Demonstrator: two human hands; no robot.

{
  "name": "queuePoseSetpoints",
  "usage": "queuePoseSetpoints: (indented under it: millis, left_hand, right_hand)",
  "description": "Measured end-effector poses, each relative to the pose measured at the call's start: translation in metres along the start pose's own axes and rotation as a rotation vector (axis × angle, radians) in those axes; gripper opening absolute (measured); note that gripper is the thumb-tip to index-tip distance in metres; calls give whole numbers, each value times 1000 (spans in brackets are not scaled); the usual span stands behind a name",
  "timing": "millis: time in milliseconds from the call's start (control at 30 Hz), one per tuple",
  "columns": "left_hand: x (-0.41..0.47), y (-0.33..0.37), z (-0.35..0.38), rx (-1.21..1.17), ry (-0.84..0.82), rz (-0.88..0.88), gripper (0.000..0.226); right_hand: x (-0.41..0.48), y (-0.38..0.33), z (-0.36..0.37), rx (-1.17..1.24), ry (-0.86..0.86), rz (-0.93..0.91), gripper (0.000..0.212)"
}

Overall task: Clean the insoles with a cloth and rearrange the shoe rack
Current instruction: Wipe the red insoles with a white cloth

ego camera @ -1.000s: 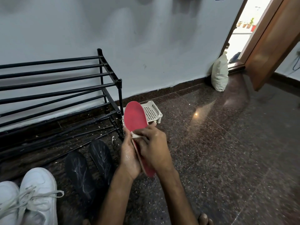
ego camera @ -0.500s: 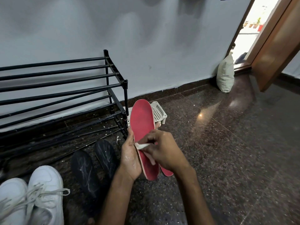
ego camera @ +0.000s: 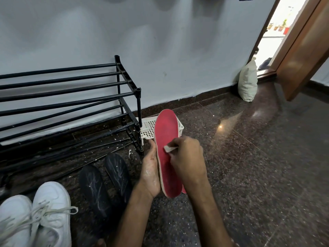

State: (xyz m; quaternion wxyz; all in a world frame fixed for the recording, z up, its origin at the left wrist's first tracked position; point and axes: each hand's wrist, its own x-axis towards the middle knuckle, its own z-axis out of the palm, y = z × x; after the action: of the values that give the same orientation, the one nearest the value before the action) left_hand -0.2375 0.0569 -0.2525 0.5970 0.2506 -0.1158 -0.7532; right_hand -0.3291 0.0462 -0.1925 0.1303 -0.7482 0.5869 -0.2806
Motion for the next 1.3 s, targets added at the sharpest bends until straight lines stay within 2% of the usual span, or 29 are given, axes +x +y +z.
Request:
queuePoseSetpoints:
  millis: [67,100,267,333,400,467,500,533,667,767,833,867,933,1000,1067,1100,1133,1200,1300]
  left_hand:
    - [2,-4,0,28,22,-13,74]
    - [2,-4,-1,37,31,-12,74]
    - [3,2,-13,-18,12,45,78]
    - [2,4,-12,-43,-48,30,80]
    - [-1,5,-12,-45,-65,33,80]
    - [-2,2,-15,-36,-74,28,81]
    - [-3,1,-15,-42,-70,22,82]
    - [-3,-2,-13,-50,-64,14,80]
    - [0,-7,-8,-30,-5,7,66]
    - [1,-1,-16,-44,33,24,69]
    - [0,1,-20,-34,17,26,77]
    - [1,1,-18,-40,-19,17,78]
    - [3,0,-15,-58,-60,-15,75]
    - [3,-2,-15,-44,-85,-20,74]
    - [5,-3,-16,-19,-97,-28,79]
    - [8,-3,-16,4,-80,-14,80]
    - [12,-3,-16,21,-94,-8,82]
    - [19,1,-9,109,-47,49,78]
    - [3,1,-6,93,-38,33,61]
  right_hand:
    - [-1,-5,-1,-51,129,12,20]
    - [-2,-7,-2,-26,108,5,20]
    - [-3,-5,-8,241,-412,6,19]
    - [-2,2,-17,389,-349,82,20]
    - [0,12,-28,492,-74,150,21]
    - [5,18,-36,404,173,136,23]
    - [10,18,-34,329,224,91,23]
    - [13,16,-30,263,224,35,21]
    - [6,7,7,99,39,-148,19]
    - [-6,4,15,205,-158,-162,20]
    - [-8,7,8,310,-361,-124,20]
    - [-8,8,2,351,-400,-109,19]
    - [-3,11,-13,455,-278,-51,18]
    - [10,11,-30,561,-17,14,21]
    - [32,9,-41,481,175,-54,23]
    - [44,8,-43,405,205,-107,22]
    - [54,8,-41,343,183,-154,21]
    - [62,9,-30,231,24,-213,16]
    - [46,15,-8,191,-141,-179,24]
